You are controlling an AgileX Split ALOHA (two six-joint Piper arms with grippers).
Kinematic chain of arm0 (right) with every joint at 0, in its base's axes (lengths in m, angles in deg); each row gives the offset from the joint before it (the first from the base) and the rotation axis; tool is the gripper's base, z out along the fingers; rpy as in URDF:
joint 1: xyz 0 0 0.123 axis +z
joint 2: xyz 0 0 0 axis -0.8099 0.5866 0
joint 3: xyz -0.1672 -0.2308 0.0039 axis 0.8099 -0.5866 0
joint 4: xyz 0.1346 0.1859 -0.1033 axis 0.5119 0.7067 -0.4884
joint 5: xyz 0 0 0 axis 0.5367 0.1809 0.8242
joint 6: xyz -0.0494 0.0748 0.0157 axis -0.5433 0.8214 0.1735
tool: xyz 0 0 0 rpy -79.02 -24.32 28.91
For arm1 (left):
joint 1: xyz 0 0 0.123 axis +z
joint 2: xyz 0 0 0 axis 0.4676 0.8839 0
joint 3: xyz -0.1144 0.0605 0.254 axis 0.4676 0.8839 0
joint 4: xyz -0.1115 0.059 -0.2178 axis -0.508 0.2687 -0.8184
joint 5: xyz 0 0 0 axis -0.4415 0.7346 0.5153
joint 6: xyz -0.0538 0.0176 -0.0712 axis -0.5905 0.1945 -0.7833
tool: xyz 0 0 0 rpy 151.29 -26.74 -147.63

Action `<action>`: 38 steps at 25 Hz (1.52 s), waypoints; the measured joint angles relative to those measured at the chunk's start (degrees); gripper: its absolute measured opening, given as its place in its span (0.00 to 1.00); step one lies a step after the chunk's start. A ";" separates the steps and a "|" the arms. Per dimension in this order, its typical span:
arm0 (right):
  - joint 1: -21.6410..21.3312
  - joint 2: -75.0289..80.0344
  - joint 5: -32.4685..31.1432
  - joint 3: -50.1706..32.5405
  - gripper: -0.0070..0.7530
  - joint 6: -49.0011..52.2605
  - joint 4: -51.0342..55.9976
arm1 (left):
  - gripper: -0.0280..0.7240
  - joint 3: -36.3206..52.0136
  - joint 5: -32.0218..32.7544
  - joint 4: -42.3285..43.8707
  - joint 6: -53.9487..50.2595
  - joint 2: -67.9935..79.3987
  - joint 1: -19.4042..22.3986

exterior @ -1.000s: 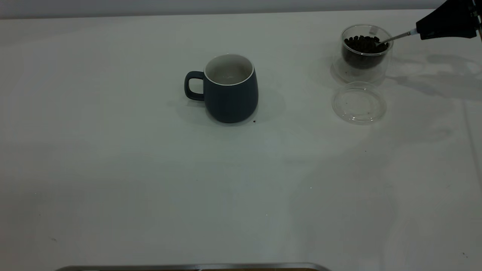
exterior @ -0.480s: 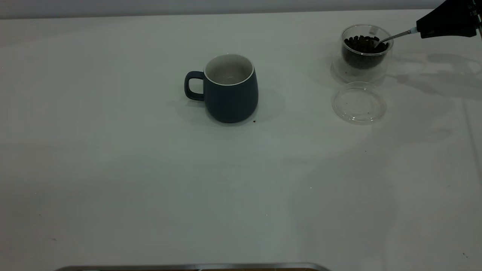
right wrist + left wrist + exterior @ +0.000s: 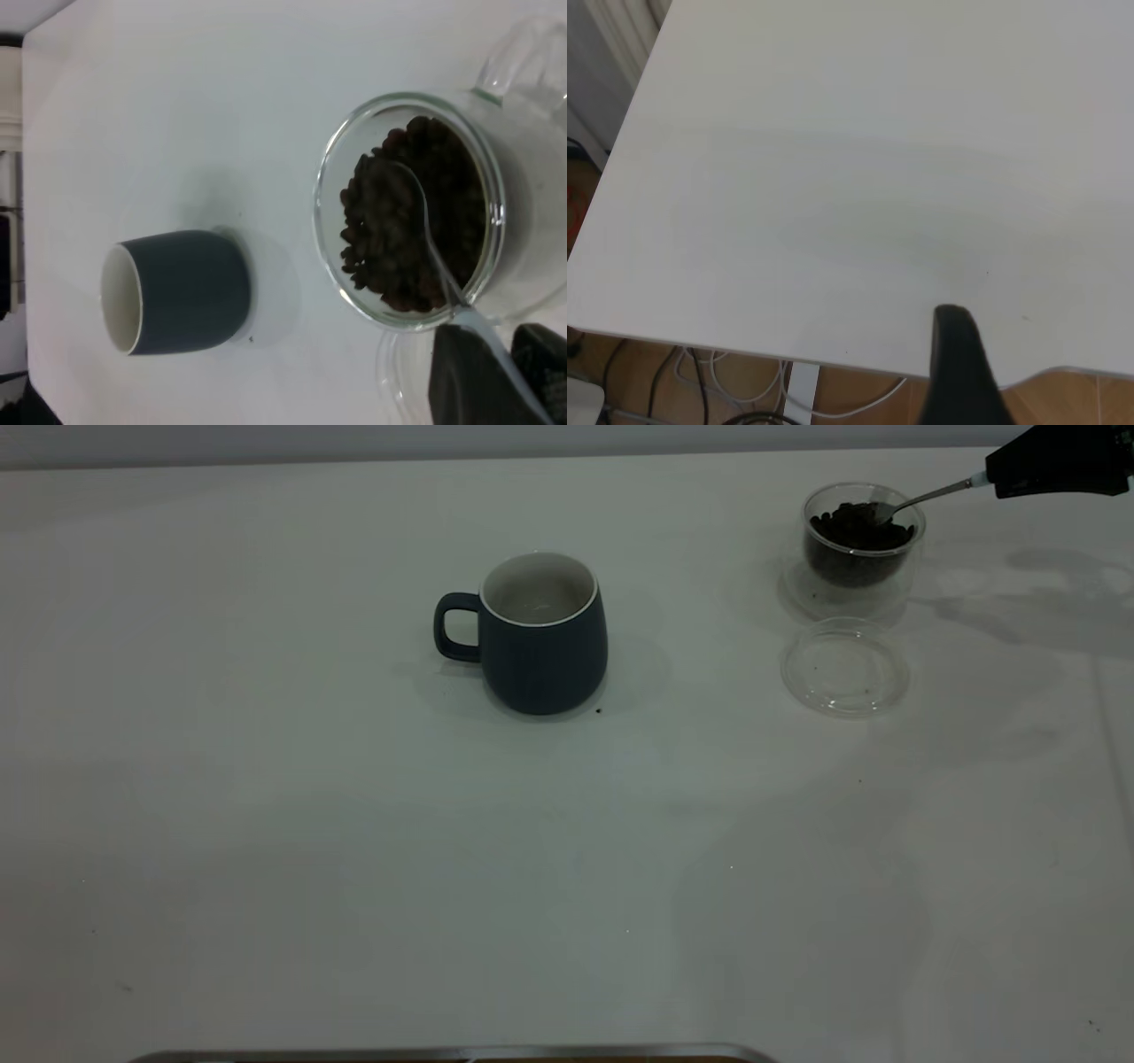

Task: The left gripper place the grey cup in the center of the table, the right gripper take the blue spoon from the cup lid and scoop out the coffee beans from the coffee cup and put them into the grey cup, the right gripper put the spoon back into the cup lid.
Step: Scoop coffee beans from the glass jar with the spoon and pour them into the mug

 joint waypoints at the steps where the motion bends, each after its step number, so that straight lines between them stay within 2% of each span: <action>1: -0.15 0.00 -0.37 0.00 0.14 0.12 0.06 | 0.78 0.00 0.00 0.00 0.00 0.00 0.00; 11: -2.06 0.36 -3.62 0.00 0.14 1.03 1.87 | 0.78 0.00 0.00 0.00 0.00 0.00 0.00; 22: -2.39 2.21 -3.77 0.00 0.14 1.56 6.77 | 0.78 0.00 0.00 0.00 0.00 0.00 0.00; 32: -3.09 2.89 -2.50 0.00 0.14 1.02 2.90 | 0.78 0.00 0.00 0.00 0.00 0.00 0.00; 38: -1.29 3.26 -0.65 0.00 0.14 1.02 2.15 | 0.78 0.00 0.00 0.00 0.00 0.00 0.00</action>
